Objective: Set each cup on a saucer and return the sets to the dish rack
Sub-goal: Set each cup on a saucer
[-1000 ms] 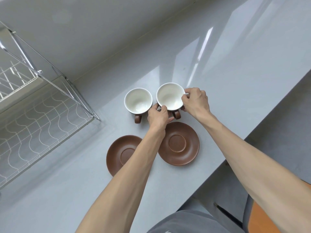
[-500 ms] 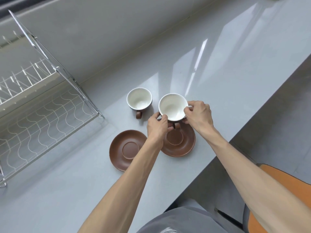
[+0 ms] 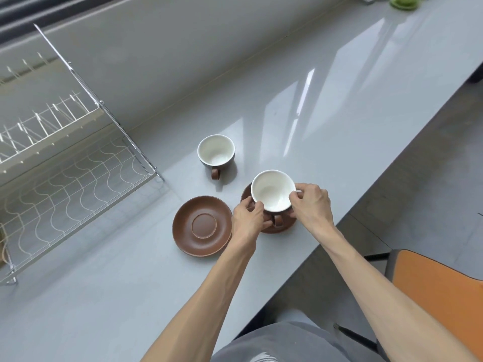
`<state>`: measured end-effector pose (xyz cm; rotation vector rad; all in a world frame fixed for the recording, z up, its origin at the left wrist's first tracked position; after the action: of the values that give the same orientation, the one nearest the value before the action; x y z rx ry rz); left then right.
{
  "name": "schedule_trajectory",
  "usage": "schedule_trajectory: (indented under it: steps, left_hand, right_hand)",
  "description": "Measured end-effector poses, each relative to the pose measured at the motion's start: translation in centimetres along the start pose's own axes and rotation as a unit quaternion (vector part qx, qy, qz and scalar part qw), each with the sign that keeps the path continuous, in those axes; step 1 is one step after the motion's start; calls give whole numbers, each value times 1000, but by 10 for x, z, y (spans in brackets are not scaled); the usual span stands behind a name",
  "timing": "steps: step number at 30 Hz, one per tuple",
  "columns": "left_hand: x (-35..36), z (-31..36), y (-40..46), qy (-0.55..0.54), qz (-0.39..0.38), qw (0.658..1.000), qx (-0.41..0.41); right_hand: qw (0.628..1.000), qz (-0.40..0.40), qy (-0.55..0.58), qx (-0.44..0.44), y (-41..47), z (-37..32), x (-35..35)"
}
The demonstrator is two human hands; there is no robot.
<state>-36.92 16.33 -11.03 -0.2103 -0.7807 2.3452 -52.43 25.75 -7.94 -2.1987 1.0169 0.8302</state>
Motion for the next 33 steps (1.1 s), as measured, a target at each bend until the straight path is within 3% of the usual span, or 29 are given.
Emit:
schedule_trajectory:
  steps: [33]
  left_hand:
    - [-6,-16,5,19,-26,999,-33]
  right_hand:
    - [999,-5,27,30,-19,6,11]
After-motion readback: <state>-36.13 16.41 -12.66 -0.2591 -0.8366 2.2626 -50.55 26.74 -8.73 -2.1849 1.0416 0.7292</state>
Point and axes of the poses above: each hand's wrist, its own y-axis towards the middle knuckle, its own x-axis out of the palm, z = x × y, the point moved 9 cm from there along y, towards the middle knuckle, and after that the axes turned 5 degrees about -z, right-handed, at the moved point
